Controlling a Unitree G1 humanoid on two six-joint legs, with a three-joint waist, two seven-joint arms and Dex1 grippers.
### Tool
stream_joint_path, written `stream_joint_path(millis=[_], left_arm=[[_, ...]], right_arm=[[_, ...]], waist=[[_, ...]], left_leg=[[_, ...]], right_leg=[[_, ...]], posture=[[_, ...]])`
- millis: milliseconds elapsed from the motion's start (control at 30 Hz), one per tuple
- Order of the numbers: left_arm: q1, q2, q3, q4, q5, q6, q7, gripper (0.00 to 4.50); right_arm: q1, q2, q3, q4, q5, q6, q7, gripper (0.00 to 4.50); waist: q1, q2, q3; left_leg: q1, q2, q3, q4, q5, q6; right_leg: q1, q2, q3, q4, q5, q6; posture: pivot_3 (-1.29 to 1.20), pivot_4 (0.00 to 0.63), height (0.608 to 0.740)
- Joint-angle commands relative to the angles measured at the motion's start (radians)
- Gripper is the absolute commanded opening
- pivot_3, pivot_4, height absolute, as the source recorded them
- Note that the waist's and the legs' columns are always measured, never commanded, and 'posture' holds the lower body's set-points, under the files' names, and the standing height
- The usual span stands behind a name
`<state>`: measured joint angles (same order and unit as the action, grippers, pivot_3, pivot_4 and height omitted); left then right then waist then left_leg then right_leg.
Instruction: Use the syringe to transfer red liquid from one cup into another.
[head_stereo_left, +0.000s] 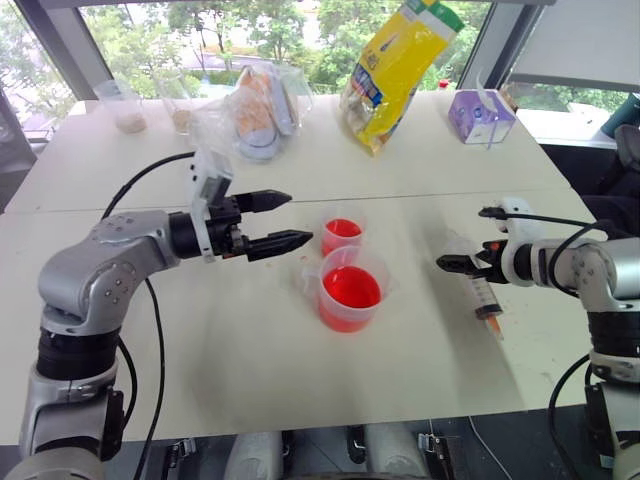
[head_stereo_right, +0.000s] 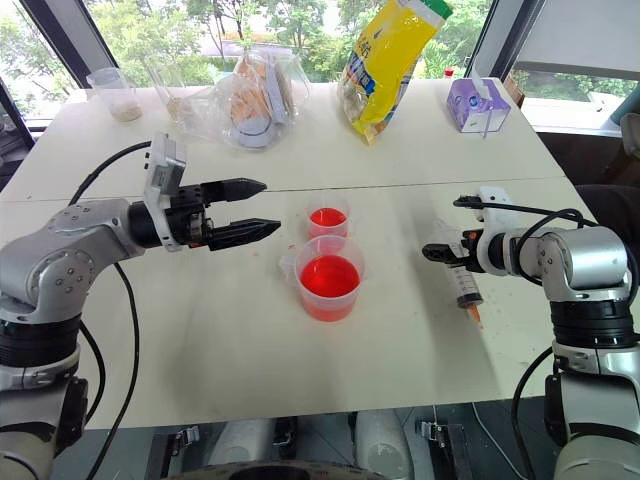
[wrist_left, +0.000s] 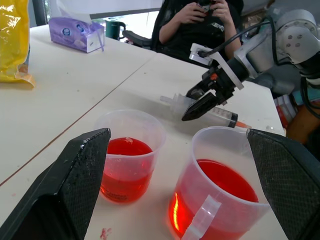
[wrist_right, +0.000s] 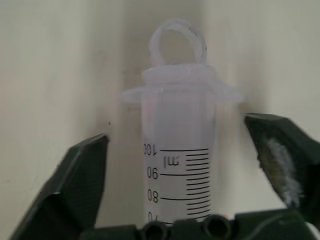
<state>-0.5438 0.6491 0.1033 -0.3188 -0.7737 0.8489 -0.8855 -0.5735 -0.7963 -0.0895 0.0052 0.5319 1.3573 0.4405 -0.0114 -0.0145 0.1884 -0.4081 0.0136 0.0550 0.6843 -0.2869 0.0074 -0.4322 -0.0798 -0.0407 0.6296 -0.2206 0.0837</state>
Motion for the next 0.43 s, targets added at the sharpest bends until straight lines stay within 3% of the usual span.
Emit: stream_joint_path(millis=[33,233,433], left_arm=[[0.005,0.018,0.009,-0.04,-0.021,0.008,0.001,4.5],[0.04,0.096,0.034,-0.068,-0.047,0.035,-0.032,4.5],[0.078,0.172,0.059,-0.081,-0.072,0.045,-0.059,4.5]], right_arm=[[-0.012,-0.062,-0.023,-0.08,0.015,-0.019,0.064,4.46],[0.027,-0.254,-0.099,-0.267,0.146,-0.043,0.31,4.46],[0.12,-0.417,-0.257,-0.403,0.286,-0.066,0.528,4.46]], waist=[[0.0,0.0,0.0],[0.001,0.0,0.0],[0.003,0.0,0.0]], left_leg=[[0.0,0.0,0.0,0.0,0.0,0.0],[0.0,0.0,0.0,0.0,0.0,0.0],[0.0,0.001,0.0,-0.001,0.0,0.0]], right_leg=[[0.0,0.0,0.0,0.0,0.0,0.0],[0.0,0.0,0.0,-0.001,0.0,0.0],[0.0,0.0,0.0,-0.001,-0.001,0.0]], posture=[[0.0,0.15,0.74],[0.0,0.15,0.74],[0.0,0.15,0.74]])
